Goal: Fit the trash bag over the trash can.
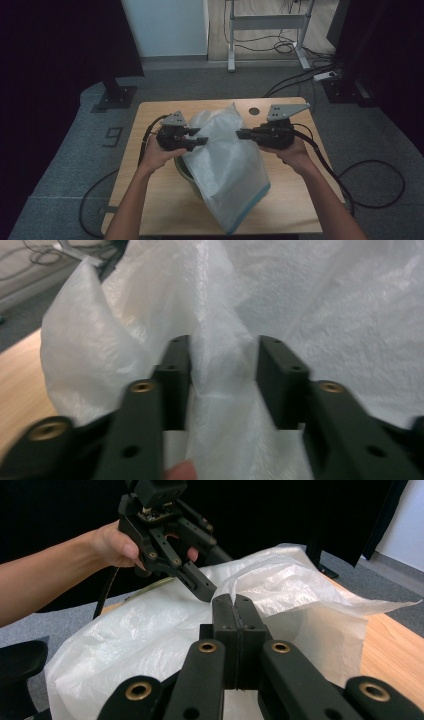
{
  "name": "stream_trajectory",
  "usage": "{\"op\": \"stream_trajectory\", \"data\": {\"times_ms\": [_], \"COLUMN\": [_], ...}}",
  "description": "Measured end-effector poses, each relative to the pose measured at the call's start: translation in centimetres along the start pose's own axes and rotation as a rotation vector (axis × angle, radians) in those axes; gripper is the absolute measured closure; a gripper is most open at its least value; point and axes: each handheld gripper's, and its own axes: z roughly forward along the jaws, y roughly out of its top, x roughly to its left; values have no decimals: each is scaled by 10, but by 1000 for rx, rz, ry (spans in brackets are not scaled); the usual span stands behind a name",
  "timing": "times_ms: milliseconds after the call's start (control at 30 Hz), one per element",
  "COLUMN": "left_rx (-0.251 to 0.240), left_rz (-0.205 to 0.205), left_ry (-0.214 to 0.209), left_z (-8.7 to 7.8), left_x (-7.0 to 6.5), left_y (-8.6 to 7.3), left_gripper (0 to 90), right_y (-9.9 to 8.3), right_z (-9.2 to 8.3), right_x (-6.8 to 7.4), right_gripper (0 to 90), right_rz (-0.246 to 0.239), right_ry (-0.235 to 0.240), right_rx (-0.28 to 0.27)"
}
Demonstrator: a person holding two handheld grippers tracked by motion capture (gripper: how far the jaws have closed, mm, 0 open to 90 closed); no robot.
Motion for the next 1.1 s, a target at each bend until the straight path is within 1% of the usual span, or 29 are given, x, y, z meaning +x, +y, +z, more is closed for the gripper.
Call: {"op": "stream_trajectory", "data": {"times_ms": [67,133,233,267,367,500,567,667,733,833,1100], "left_rx": [20,38,48,55,72,75,76,79,86,92,94], "left_rz": [6,6,3,3,0,-7,-8,-35,-45,-51,-67], "left_ry": [-14,-38,-61,-74,-98,-122,-121,-118,-117,-115,-117], "left_z": [1,3,4,4,5,3,3,3,3,4,3], "left_x": [-2,-5,-8,-10,-15,-21,-22,-22,-22,-21,-19], "left_y": [0,0,-1,-2,-4,-6,-8,-11,-13,-16,-23], "left_gripper": [739,799,886,900,900,900,900,900,900,900,893], "right_y": [0,1,3,4,7,8,9,9,10,9,5], "right_z": [0,0,-1,-1,0,2,3,7,11,16,35], "right_x": [0,1,2,2,3,4,3,4,4,4,1], "right_gripper": [892,892,892,892,892,892,892,892,892,892,892], "right_rz": [0,-3,-3,-4,-7,-5,-1,0,-2,-3,14], "right_ry": [1,2,-2,-2,-4,-8,-12,-17,-20,-26,-28], "right_rx": [1,0,0,-1,-1,-4,-6,-2,3,13,34]}}
